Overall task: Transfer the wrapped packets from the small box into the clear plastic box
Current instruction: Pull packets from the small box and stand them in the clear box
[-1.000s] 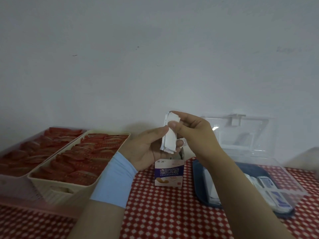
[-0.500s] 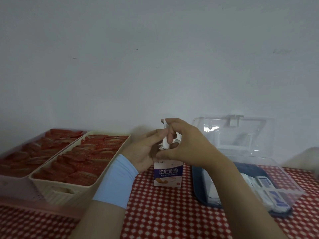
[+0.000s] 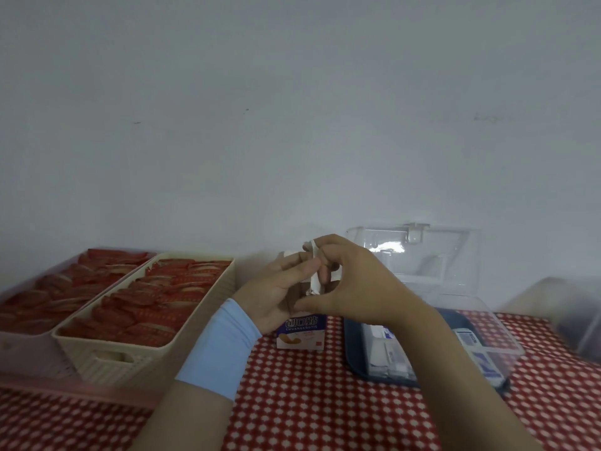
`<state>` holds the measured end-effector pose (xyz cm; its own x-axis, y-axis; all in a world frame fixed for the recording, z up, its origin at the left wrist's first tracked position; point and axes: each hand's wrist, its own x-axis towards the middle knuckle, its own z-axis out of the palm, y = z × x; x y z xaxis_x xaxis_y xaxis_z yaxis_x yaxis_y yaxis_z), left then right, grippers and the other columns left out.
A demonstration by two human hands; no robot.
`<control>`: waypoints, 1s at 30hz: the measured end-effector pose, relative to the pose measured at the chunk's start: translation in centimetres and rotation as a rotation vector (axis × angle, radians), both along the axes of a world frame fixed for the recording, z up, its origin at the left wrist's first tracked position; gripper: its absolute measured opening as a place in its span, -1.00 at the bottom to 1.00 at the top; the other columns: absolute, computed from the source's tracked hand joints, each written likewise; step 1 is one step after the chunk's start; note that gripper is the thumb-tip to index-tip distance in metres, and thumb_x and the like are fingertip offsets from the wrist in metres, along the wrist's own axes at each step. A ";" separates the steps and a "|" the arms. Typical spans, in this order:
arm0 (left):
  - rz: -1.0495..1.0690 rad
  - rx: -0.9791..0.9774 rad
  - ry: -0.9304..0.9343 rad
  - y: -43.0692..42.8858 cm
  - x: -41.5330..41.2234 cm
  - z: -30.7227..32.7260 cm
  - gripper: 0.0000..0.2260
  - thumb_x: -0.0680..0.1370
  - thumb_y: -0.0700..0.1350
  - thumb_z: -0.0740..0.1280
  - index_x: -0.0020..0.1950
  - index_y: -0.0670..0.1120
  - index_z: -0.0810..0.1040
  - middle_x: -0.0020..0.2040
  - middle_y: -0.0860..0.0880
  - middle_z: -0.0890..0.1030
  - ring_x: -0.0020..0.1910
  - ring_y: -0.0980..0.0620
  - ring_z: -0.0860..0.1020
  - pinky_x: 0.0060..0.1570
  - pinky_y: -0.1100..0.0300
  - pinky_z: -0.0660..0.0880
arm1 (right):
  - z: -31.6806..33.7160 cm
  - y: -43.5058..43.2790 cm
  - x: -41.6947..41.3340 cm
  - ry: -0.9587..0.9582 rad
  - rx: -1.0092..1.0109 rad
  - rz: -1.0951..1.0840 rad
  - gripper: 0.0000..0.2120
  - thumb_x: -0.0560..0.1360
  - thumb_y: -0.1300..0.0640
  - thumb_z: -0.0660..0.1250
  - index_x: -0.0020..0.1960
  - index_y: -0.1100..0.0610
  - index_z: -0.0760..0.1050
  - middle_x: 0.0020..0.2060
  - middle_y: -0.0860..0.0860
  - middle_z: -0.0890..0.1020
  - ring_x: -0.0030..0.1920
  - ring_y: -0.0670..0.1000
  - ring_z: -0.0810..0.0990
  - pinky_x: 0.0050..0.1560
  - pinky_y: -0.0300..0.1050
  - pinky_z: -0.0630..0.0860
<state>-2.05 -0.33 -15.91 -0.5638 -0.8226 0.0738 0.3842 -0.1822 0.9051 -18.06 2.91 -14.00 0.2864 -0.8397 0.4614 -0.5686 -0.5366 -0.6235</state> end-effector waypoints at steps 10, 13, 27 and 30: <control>-0.139 -0.082 -0.059 3.1 -0.9 0.1 -0.76 0.52 -0.16 0.27 0.16 -0.19 0.44 0.04 -0.11 0.70 -0.16 -0.10 0.70 -0.19 0.09 0.66 | 2.9 2.4 -4.2 -0.181 0.148 -0.122 -0.75 0.59 0.17 0.36 0.24 0.00 0.61 -0.12 -0.08 0.71 -0.19 -0.15 0.66 -0.07 -0.32 0.54; -0.162 -0.078 -0.077 3.8 -1.3 -0.1 -0.71 0.52 -0.16 0.27 0.22 -0.19 0.43 0.04 -0.12 0.70 -0.17 -0.10 0.70 -0.22 0.10 0.66 | 2.9 3.4 -5.1 -0.129 0.198 -0.104 -0.86 0.57 0.12 0.39 0.06 -0.01 0.71 -0.16 -0.10 0.73 -0.19 -0.16 0.64 -0.09 -0.39 0.54; -0.020 -0.013 -0.006 4.7 -6.7 0.0 -0.58 0.50 -0.06 0.35 0.27 -0.28 0.47 0.02 -0.17 0.68 -0.09 -0.08 0.68 -0.19 0.12 0.62 | 3.2 6.3 -8.6 0.051 0.205 -0.144 -0.52 0.43 -0.17 0.47 0.31 -0.19 0.47 0.23 -0.28 0.53 0.21 -0.23 0.53 0.29 -0.09 0.48; 0.053 -0.006 -0.022 4.7 -7.9 0.6 -0.57 0.54 -0.02 0.34 0.33 -0.23 0.52 0.20 -0.18 0.65 0.05 -0.04 0.68 -0.14 0.13 0.62 | 3.7 7.2 -8.5 0.119 0.218 -0.120 -0.48 0.19 -0.18 0.61 0.04 -0.17 0.44 0.26 -0.34 0.44 0.21 -0.28 0.48 0.19 -0.20 0.47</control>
<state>-9.99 4.40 -15.27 -0.5213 -0.8508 0.0670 0.3731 -0.1565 0.9145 -26.57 10.15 -10.32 0.2206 -0.9467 0.2348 -0.6959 -0.3214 -0.6422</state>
